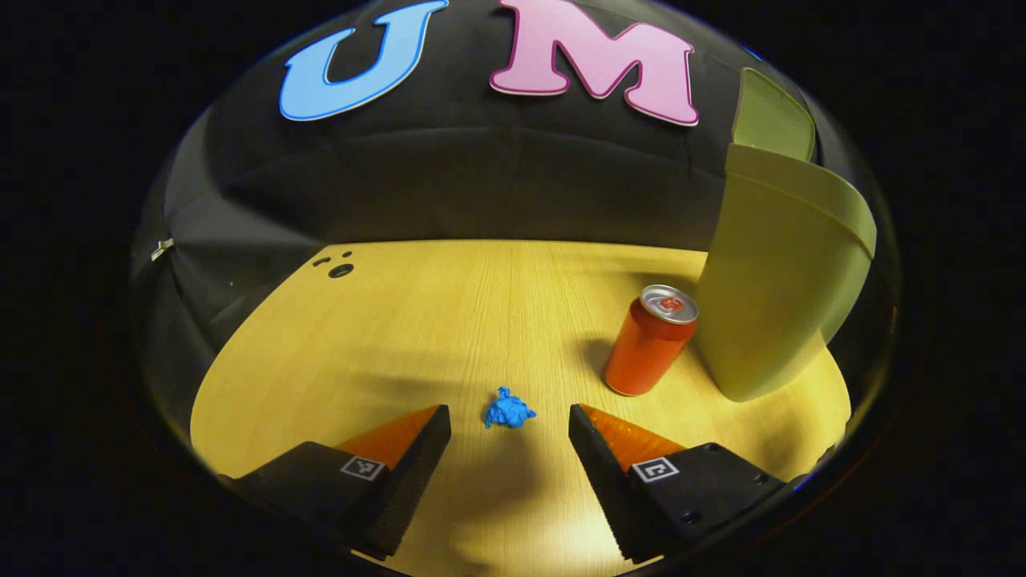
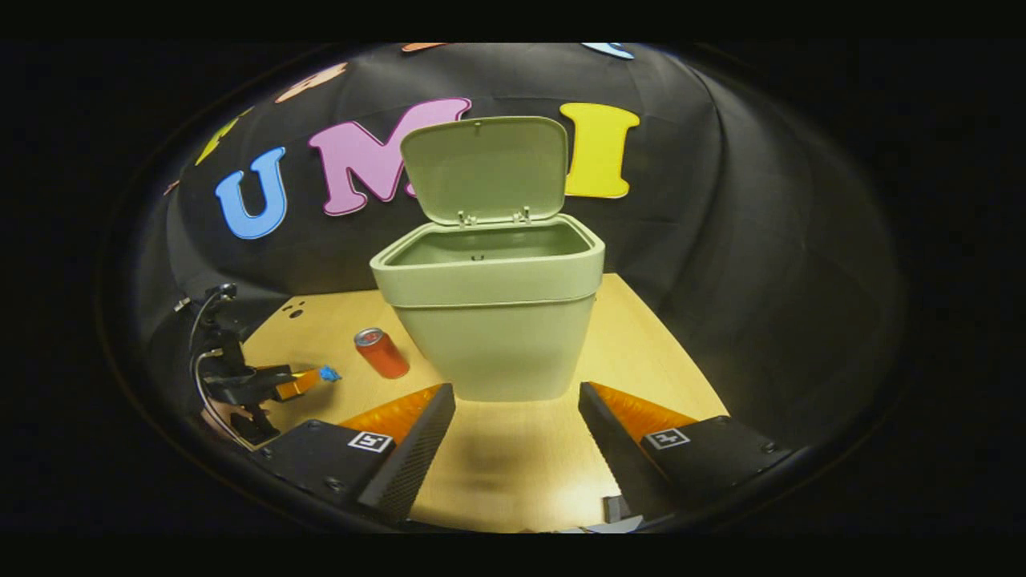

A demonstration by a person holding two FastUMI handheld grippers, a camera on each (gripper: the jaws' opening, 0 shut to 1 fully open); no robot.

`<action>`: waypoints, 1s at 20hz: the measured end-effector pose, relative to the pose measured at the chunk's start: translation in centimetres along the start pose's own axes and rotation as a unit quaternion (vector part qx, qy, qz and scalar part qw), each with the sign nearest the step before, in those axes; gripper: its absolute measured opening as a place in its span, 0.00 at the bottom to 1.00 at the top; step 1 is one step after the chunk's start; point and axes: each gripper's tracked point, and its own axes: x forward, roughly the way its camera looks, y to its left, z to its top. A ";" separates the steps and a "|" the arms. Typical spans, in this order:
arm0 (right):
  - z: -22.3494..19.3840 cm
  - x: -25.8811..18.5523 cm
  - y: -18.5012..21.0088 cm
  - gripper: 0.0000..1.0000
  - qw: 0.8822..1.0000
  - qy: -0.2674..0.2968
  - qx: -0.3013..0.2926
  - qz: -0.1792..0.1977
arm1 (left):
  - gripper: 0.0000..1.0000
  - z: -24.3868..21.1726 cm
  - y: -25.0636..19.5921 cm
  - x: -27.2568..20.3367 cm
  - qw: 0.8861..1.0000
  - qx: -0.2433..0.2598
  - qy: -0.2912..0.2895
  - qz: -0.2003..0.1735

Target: Press the lid of the desktop garbage bin to open it, pick up the crumpled paper on the desktop and throw it into the bin, then pick up the pop can on the desktop and drop it into the bin, and finally close the garbage bin lid.

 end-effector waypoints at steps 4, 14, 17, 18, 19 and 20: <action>-0.1 0.9 -0.4 0.98 1.000 0.011 -0.003 -0.004 | 0.96 -1.0 0.1 3.5 1.000 0.007 0.020 0.005; -1.1 2.3 0.0 0.98 0.999 0.036 -0.018 -0.002 | 0.88 -2.5 0.7 6.3 0.999 0.003 0.038 0.016; -1.4 2.5 0.0 0.98 0.999 0.043 -0.017 -0.004 | 0.80 -2.4 0.3 6.4 0.999 0.006 0.035 0.014; -1.5 2.5 0.0 0.98 0.999 0.045 -0.016 -0.005 | 0.73 -2.5 0.2 6.4 0.999 0.010 0.038 0.010; -1.6 2.6 0.1 0.98 0.999 0.046 -0.014 -0.004 | 0.70 -2.5 0.0 6.4 0.999 0.013 0.039 0.007; -1.7 2.5 0.2 0.98 0.999 0.046 -0.014 -0.003 | 0.61 -2.5 -0.2 6.4 0.999 0.013 0.039 0.007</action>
